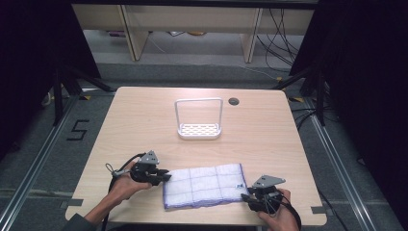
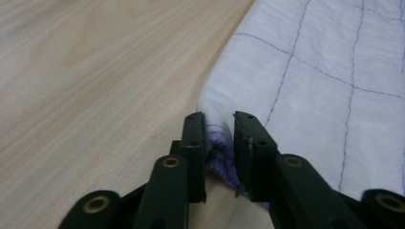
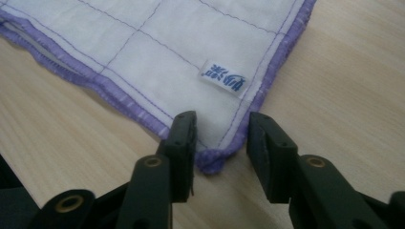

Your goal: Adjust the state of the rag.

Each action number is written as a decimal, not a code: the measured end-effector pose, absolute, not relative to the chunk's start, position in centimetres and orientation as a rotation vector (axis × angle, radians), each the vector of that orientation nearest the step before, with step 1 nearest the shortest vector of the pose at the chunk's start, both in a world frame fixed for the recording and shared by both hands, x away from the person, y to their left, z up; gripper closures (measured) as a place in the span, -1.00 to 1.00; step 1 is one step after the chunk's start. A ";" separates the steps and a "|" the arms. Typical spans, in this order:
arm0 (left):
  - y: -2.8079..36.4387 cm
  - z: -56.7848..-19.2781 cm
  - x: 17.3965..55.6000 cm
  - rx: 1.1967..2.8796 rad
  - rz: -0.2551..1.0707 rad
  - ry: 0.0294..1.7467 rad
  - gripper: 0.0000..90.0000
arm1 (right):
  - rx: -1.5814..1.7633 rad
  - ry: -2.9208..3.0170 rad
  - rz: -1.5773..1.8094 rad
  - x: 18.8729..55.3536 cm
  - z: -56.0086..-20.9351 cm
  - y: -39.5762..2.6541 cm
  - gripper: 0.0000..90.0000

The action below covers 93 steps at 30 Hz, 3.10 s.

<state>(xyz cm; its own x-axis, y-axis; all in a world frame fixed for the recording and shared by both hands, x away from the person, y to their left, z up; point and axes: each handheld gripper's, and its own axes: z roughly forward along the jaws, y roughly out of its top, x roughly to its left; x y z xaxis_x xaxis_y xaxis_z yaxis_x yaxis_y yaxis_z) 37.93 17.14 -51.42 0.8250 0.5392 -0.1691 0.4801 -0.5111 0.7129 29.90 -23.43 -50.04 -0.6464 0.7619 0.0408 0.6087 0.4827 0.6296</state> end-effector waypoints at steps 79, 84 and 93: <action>10.6 -50.2 46.3 2.099 0.185 0.899 -0.09 | 1.297 2.426 0.948 45.2 -48.4 -16.0 -0.08; 10.6 -50.4 46.8 2.098 0.199 0.903 -0.02 | 1.274 2.445 0.938 45.4 -48.8 -15.6 -0.04; 10.0 -51.3 47.7 2.116 0.189 0.875 0.19 | 1.264 2.468 0.879 45.7 -49.6 -14.7 0.02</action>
<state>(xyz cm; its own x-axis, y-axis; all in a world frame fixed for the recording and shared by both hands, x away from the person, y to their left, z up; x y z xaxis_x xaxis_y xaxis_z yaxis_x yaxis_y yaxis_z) 47.71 9.97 -51.33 0.7472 0.6454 -0.1586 0.5226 -0.4231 0.7402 45.66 -14.73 -49.61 -0.6003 0.7973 0.0634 0.6579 0.4472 0.6059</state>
